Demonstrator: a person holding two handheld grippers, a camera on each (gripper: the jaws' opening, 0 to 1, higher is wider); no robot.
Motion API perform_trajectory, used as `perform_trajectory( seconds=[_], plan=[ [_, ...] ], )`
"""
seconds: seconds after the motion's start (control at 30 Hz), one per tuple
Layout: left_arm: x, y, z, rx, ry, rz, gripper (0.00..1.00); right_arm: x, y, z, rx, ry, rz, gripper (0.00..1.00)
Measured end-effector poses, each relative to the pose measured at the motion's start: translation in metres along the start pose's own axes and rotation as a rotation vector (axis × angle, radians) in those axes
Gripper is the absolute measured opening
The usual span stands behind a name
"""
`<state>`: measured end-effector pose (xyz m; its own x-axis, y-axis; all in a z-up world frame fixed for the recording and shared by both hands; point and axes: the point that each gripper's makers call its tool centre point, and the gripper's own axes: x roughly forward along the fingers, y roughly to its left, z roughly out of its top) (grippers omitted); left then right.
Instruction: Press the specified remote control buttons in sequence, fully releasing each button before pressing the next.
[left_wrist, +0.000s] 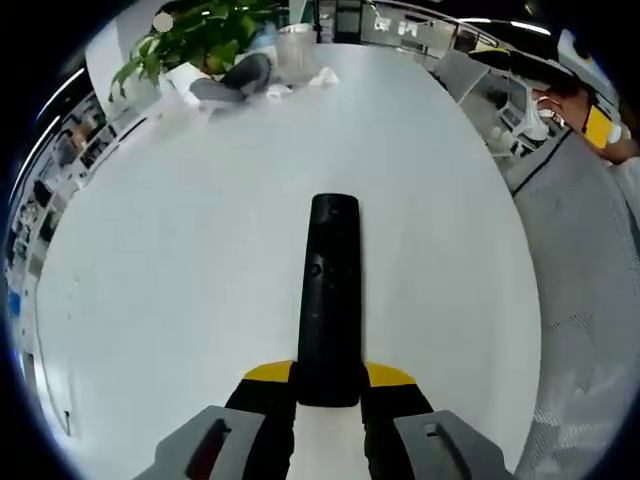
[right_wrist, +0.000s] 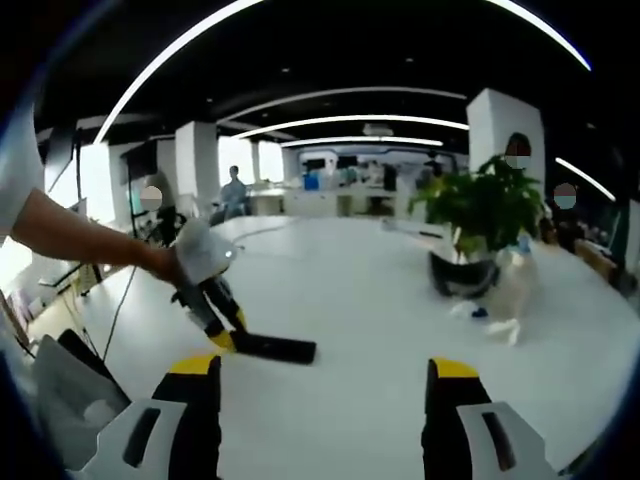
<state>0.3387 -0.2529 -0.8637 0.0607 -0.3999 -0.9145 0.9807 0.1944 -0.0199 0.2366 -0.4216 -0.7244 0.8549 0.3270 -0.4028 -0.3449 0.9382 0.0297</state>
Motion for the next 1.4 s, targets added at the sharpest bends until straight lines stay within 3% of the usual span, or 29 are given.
perform_trajectory(
  seconds=[0.6, 1.4],
  plan=[
    [0.007, 0.025, 0.005, 0.041, 0.055, -0.007, 0.23, -0.001, -0.002, 0.0, 0.023, -0.002, -0.004, 0.81],
    [0.005, 0.067, 0.01, 0.032, 0.093, -0.008, 0.23, 0.001, -0.001, -0.003, 0.003, 0.017, -0.007, 0.8]
  ],
)
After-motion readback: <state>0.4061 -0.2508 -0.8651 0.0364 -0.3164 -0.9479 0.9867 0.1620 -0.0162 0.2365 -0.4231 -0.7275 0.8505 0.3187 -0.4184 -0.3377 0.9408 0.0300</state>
